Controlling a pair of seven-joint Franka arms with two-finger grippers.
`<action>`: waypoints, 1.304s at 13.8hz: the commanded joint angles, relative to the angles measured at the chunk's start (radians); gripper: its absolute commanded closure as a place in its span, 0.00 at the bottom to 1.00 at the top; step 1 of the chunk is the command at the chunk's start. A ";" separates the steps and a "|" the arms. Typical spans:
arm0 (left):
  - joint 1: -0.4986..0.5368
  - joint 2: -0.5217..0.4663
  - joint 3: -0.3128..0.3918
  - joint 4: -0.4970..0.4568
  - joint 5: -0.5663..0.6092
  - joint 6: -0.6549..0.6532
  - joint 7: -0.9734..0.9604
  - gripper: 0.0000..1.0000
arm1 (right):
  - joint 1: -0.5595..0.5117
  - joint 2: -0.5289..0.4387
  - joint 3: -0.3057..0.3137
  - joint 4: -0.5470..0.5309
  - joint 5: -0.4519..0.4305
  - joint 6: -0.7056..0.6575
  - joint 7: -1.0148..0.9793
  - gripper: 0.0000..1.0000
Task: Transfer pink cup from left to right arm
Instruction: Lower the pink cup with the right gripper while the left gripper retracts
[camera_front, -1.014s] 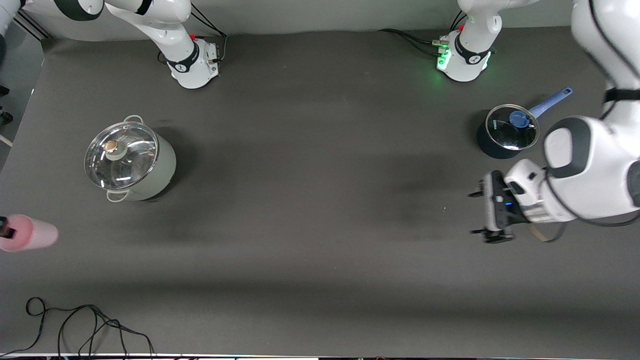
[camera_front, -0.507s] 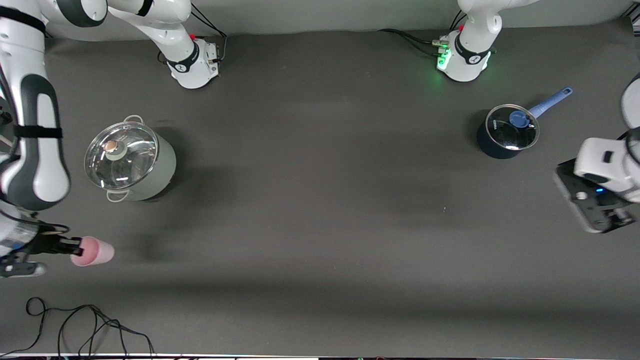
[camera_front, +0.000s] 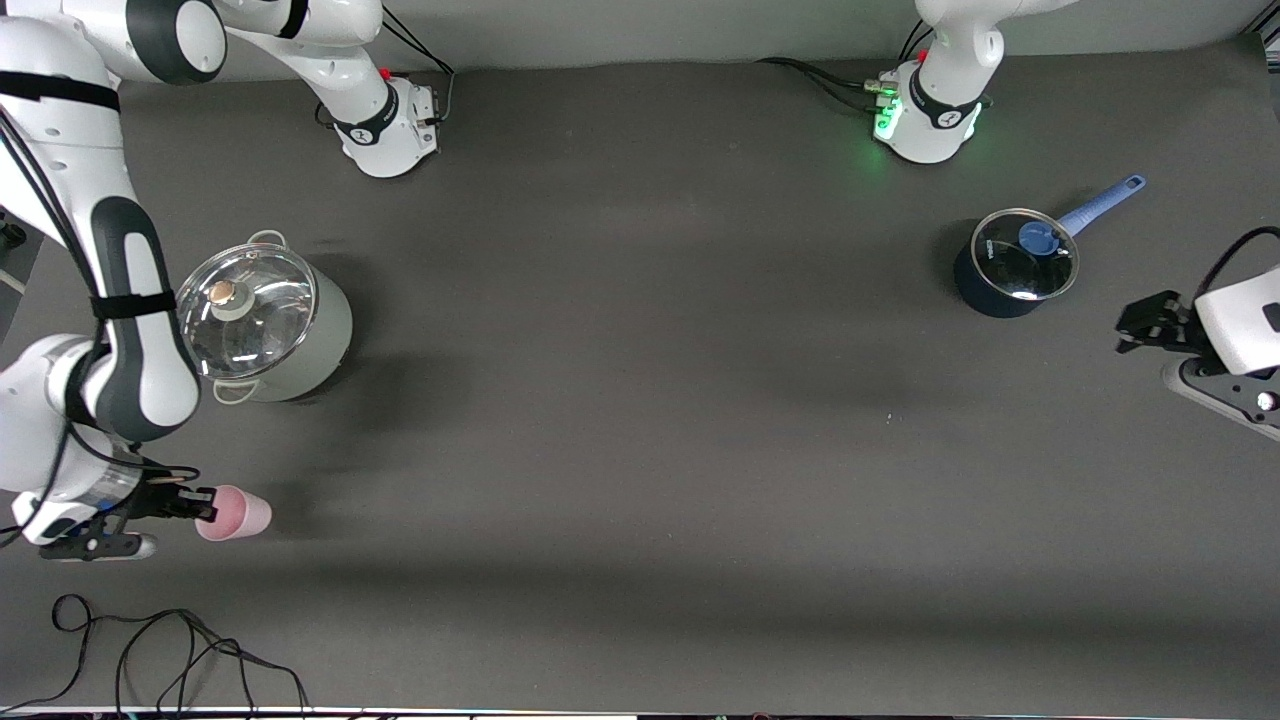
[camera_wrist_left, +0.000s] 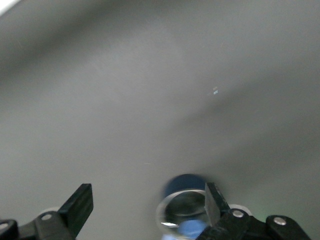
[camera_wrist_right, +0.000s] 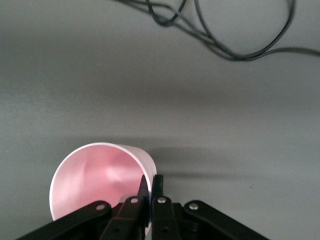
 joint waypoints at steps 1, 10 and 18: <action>-0.012 -0.020 0.014 0.025 -0.039 -0.076 -0.188 0.00 | 0.004 0.035 -0.002 0.003 0.032 0.044 -0.028 1.00; 0.027 -0.005 0.015 0.005 -0.036 -0.196 -0.312 0.00 | 0.004 0.043 0.000 0.003 0.047 0.042 -0.035 0.02; -0.027 -0.049 0.101 -0.061 -0.047 -0.161 -0.153 0.00 | -0.002 -0.043 -0.026 0.008 0.003 -0.100 -0.193 0.01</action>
